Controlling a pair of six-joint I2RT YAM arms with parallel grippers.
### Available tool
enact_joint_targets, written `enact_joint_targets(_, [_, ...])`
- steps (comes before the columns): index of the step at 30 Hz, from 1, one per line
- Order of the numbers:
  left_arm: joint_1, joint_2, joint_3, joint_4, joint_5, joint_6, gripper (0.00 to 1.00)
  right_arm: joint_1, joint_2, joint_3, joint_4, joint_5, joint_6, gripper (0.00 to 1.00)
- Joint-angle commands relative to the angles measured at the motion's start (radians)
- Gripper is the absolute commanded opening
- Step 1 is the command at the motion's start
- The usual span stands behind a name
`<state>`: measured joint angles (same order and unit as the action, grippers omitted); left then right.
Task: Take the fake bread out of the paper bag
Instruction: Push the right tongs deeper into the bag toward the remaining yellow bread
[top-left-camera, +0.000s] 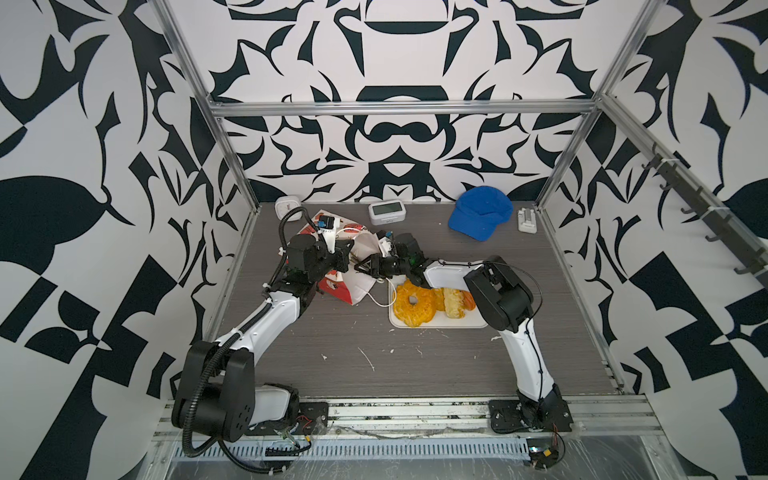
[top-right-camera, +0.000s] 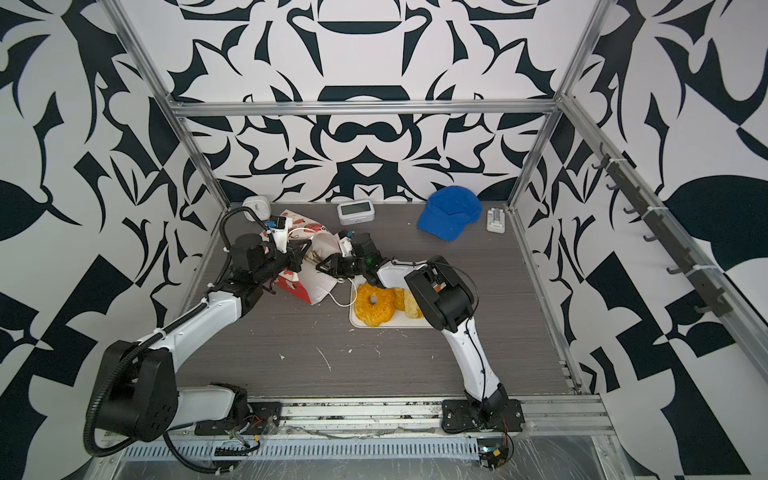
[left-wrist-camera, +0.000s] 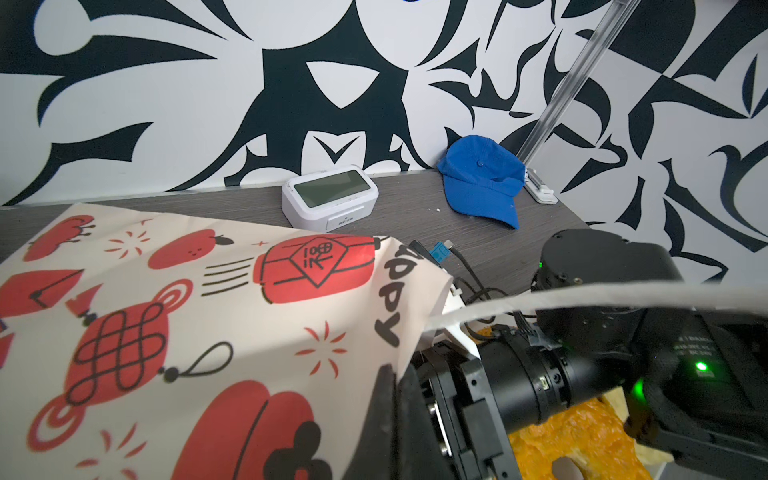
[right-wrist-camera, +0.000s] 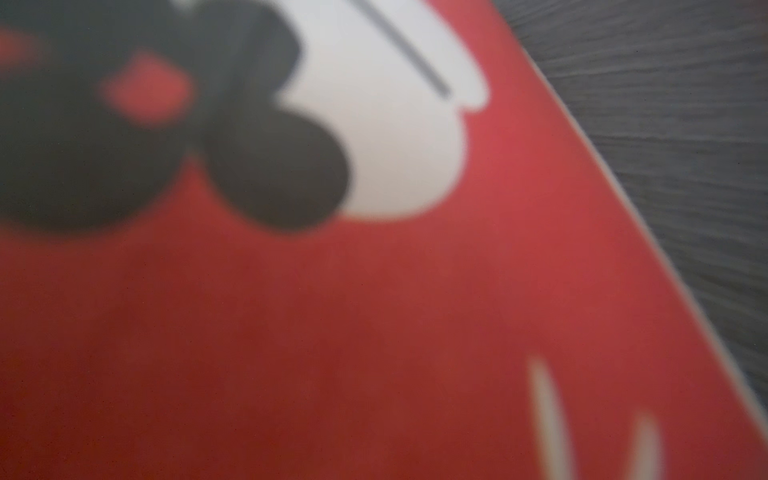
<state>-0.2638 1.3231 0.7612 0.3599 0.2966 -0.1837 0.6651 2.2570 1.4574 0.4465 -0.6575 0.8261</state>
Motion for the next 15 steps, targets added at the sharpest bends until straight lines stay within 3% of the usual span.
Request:
enact_joint_targets(1, [-0.003,-0.018,-0.012,0.051,0.045,-0.018,0.00,0.009,-0.014,0.053,0.054,-0.001,0.017,0.36])
enact_joint_targets(5, [-0.003,-0.012,-0.016,0.064,0.045,-0.026,0.00,0.022,-0.006,0.078,0.039,0.001,0.020,0.35])
enact_joint_targets(15, [-0.003,-0.022,-0.024,0.068,0.027,-0.023,0.00,0.036,0.011,0.093,0.038,0.004,0.036,0.14])
